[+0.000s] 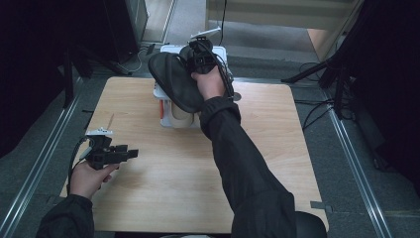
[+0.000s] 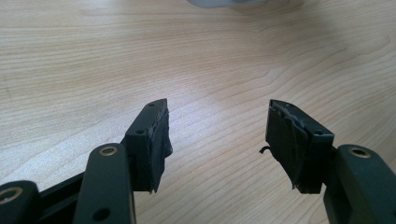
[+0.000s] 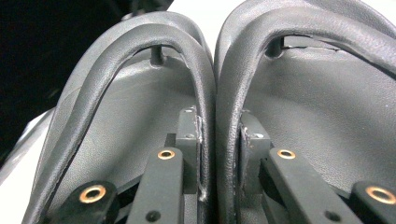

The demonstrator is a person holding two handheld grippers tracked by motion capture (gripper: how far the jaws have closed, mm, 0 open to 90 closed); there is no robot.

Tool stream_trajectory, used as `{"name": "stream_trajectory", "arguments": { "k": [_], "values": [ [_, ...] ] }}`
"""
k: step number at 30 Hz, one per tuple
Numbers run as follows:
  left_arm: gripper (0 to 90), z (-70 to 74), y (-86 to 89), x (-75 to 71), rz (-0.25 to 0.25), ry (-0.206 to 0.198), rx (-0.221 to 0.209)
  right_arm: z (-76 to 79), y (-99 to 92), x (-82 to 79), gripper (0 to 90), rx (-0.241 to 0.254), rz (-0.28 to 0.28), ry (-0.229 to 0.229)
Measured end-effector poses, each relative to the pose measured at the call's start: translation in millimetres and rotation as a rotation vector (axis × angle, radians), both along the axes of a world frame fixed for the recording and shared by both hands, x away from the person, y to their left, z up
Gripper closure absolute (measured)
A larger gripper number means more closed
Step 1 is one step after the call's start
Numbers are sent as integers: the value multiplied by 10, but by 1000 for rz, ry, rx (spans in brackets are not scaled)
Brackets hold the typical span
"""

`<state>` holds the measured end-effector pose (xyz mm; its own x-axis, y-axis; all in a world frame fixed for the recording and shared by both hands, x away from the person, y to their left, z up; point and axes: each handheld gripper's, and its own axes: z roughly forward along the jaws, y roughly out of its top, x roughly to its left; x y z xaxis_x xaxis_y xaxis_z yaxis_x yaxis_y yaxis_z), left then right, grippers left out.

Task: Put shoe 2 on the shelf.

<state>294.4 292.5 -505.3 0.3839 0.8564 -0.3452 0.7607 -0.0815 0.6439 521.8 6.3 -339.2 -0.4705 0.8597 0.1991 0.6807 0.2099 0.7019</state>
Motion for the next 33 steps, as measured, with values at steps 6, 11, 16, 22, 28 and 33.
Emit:
{"name": "stream_trajectory", "arguments": {
  "k": [6, 11, 16, 22, 28, 33],
  "values": [
    [402, 1, 0, 6, -5, 3, -5, -11, 59, 102, 755, 33, -158, 2],
    [401, 4, -15, 8, -16, 2, -1, -39, 87, 191, 754, 88, -234, 17],
    [401, 1, -10, 15, -19, 5, -2, -46, 114, 256, 751, 112, -282, 3],
    [401, -3, -15, 22, -21, 9, -2, -77, 104, 302, 749, 125, -329, 2],
    [401, -3, -24, 21, -24, 10, 1, -62, 182, 296, 749, 101, -358, -1],
    [400, -4, -24, 21, -22, 7, -3, -29, 179, 324, 749, 86, -390, -12]
  ]
}}
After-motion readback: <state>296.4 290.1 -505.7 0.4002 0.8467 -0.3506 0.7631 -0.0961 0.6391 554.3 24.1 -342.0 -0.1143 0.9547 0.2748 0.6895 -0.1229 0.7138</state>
